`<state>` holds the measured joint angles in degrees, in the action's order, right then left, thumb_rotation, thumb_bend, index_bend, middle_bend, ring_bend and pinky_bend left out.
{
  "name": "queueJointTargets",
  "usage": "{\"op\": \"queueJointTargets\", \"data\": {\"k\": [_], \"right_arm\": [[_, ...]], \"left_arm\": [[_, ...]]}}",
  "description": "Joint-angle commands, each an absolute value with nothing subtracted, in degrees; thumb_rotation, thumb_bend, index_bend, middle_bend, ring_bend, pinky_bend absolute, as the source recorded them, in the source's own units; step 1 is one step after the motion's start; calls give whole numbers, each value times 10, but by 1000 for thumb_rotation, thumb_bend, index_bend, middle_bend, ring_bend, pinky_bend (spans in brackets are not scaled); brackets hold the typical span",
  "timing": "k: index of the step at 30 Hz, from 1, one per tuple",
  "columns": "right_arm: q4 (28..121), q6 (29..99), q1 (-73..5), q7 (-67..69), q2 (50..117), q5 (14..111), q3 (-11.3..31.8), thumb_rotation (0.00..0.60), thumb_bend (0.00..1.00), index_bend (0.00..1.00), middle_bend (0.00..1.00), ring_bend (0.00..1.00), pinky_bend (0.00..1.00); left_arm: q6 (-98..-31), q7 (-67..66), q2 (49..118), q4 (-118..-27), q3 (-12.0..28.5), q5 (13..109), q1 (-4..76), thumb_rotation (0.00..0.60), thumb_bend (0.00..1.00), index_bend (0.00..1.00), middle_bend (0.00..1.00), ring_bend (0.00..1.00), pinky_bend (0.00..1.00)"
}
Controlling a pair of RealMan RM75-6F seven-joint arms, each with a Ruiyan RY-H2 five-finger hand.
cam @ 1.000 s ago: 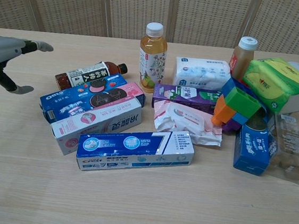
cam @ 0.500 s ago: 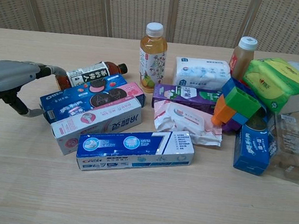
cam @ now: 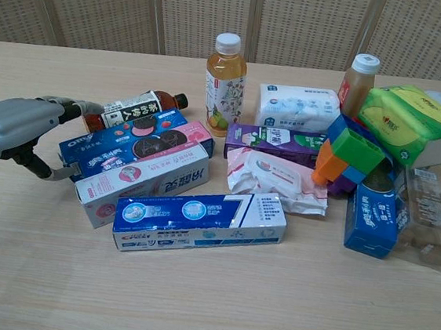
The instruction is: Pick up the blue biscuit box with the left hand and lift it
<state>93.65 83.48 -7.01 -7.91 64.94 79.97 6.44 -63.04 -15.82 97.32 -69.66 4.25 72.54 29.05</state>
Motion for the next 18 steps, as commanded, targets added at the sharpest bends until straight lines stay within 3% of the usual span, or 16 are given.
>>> {"op": "queueJointTargets", "data": {"k": [1, 18], "right_arm": [[937, 834, -69, -78, 649, 799, 64, 315, 31, 0, 0, 0, 0], [945, 838, -62, -70, 647, 799, 63, 311, 29, 0, 0, 0, 0]], "left_arm": [[-657, -144, 1002, -659, 49, 742, 287, 600, 343, 0, 0, 0, 0], [-653, -126, 1061, -568, 75, 746, 301, 600, 343, 0, 0, 0, 0]]}}
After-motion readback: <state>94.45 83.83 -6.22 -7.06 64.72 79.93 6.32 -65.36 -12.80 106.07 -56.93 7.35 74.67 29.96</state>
